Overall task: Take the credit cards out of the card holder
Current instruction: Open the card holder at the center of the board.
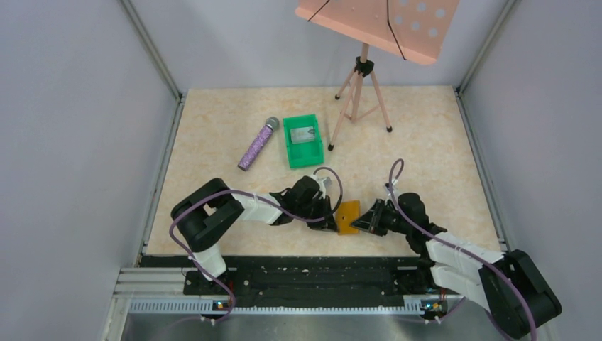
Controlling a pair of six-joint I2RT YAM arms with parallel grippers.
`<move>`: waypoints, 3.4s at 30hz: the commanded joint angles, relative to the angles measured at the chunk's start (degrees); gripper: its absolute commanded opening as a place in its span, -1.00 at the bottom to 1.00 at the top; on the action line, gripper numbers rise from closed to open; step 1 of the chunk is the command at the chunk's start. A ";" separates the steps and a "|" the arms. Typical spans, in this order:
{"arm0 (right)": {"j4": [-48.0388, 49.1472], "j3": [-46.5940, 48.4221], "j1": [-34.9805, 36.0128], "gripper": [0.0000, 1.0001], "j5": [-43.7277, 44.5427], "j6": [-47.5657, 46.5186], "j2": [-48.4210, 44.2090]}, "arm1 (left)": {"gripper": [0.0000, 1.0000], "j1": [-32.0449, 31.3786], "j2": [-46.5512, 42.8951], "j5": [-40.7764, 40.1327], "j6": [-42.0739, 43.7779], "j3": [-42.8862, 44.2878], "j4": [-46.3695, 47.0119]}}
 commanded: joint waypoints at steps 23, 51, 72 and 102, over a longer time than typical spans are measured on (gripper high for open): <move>-13.47 7.56 0.28 -1.00 5.08 0.28 -12.64 | 0.03 -4.30 -6.40 -16.48 8.83 18.13 -22.00; -8.79 5.02 1.59 -1.00 0.90 -0.68 -13.91 | 0.06 -5.38 0.86 -16.67 9.34 22.23 -22.40; -8.31 4.15 1.69 -1.00 -0.83 -1.35 -12.85 | 0.02 -5.34 -0.47 -15.76 9.78 21.64 -20.62; -8.83 4.06 1.69 -1.00 -0.29 -2.29 -14.89 | -1.00 -5.34 1.52 -20.00 12.11 23.35 -26.07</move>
